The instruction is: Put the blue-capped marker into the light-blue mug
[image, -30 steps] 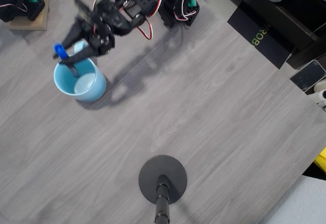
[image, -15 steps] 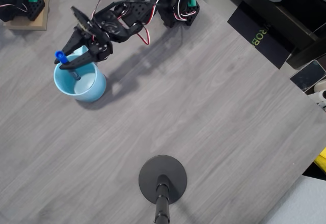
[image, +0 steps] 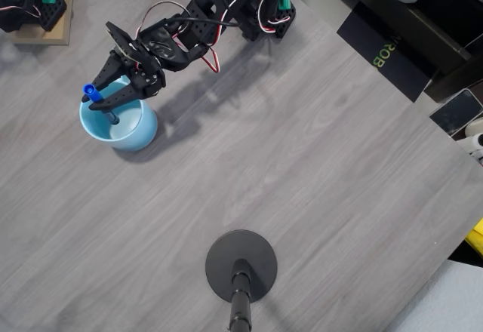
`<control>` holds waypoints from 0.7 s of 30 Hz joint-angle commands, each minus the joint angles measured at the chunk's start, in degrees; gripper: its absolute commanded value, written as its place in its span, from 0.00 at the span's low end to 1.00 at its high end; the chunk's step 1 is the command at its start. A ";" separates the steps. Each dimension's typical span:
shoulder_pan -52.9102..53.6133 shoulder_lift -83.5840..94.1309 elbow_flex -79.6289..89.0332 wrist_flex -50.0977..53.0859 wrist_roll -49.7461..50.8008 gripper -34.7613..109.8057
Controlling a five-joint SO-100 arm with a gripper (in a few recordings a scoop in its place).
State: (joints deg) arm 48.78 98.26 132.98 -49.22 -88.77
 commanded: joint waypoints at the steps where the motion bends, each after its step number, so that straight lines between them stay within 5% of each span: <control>1: 0.09 -2.46 -0.26 -3.78 0.00 0.24; 21: 0.00 -17.93 -0.26 -17.84 -0.35 0.24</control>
State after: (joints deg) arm 48.69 81.30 132.98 -64.78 -88.86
